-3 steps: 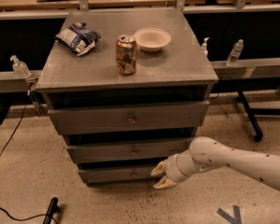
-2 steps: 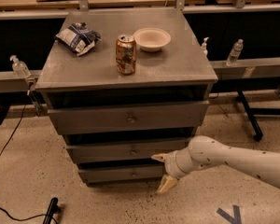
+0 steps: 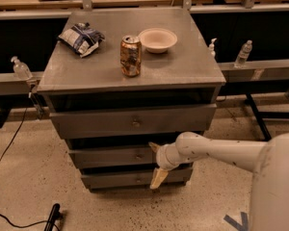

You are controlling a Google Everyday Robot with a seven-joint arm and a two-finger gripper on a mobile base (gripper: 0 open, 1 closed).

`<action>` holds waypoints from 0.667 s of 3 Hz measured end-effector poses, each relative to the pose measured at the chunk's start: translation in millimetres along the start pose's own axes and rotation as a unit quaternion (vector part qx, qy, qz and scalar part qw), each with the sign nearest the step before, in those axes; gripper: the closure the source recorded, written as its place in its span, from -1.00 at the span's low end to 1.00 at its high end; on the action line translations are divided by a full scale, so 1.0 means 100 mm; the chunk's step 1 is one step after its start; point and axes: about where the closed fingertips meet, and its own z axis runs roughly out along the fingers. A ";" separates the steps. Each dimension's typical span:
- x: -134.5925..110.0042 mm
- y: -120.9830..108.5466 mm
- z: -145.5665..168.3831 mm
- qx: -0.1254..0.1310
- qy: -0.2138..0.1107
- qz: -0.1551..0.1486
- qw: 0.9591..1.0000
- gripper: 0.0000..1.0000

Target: Open middle drawer

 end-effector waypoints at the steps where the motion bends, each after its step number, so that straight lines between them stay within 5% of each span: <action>1: -0.06 -0.31 0.30 0.019 -0.003 0.010 1.000 -0.97; 2: -0.09 -0.38 0.40 0.026 -0.001 0.008 1.000 -0.51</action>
Offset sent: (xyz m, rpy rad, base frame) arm 0.0571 0.0380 -0.0210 0.0077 -0.0564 -0.0532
